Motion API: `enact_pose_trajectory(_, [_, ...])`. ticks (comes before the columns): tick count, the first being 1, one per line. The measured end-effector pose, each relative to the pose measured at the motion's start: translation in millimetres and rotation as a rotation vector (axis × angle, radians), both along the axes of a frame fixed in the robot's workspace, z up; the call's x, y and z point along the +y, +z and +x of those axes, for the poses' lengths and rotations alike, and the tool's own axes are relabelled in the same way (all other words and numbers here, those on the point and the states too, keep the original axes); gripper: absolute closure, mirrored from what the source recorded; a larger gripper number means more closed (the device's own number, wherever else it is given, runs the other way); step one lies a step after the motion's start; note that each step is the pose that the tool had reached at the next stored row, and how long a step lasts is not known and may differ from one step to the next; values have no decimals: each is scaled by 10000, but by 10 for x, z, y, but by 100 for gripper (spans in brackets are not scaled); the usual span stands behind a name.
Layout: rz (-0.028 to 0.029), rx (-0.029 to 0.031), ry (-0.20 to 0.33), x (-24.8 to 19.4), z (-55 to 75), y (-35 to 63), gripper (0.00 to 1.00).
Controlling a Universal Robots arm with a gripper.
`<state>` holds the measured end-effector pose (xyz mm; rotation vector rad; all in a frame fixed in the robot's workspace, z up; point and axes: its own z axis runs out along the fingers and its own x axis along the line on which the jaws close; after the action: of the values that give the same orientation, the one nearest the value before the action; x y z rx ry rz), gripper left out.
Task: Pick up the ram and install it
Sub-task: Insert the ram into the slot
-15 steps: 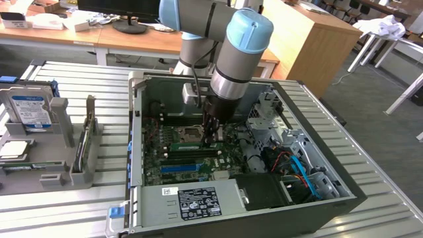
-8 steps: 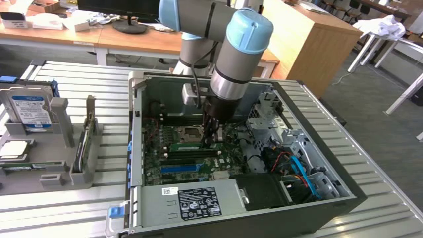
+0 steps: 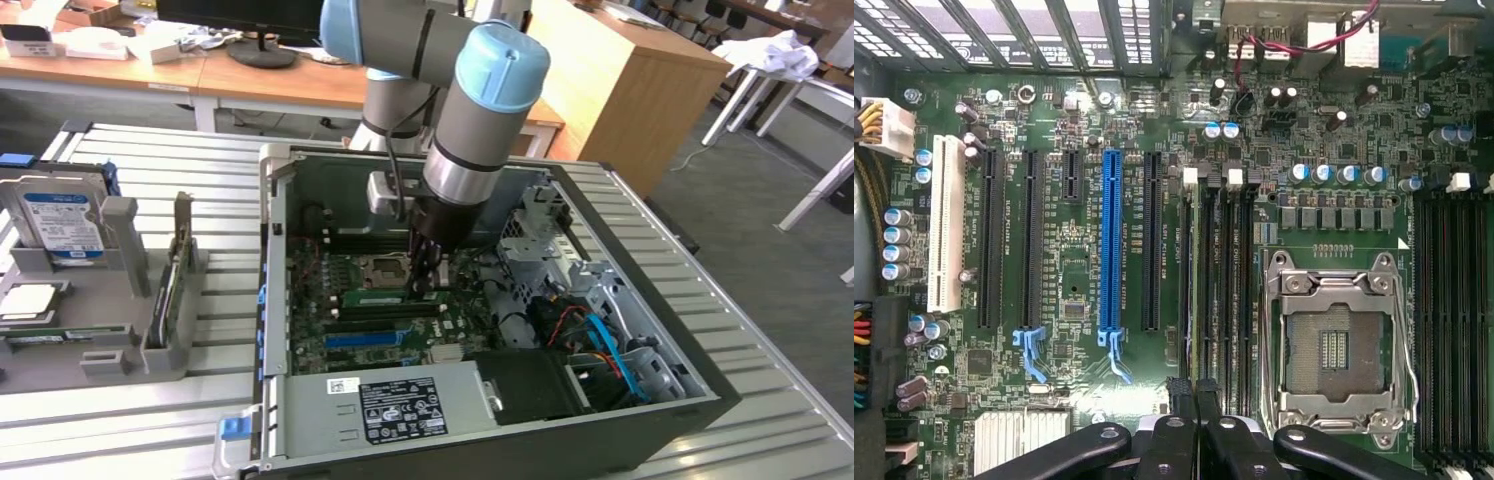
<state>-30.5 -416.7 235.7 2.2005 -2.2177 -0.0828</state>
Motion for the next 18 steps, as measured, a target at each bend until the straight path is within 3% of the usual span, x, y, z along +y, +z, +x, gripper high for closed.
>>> enact_pose_trajectory(18, [1, -7, 2, 0, -27, -20, 88])
